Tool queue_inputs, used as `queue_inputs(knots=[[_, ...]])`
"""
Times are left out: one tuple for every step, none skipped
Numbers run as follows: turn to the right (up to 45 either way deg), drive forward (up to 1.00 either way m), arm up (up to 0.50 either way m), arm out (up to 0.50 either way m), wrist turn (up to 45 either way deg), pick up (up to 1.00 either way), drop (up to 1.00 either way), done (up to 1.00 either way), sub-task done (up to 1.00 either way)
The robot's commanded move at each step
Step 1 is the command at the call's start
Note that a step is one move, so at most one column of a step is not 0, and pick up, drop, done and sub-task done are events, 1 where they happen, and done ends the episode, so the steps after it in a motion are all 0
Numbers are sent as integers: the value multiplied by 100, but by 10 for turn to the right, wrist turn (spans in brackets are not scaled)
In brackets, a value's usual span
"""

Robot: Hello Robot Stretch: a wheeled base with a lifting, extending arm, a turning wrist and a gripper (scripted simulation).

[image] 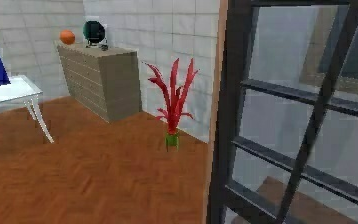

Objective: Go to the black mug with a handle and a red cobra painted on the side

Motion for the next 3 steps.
queue_inputs(knots=[[0, 20, 0, 0, 0, 0, 0, 0, 0], [-270, 0, 0, 0, 0, 0, 0, 0, 0], [0, 100, 0, 0, 0, 0, 0, 0, 0]])
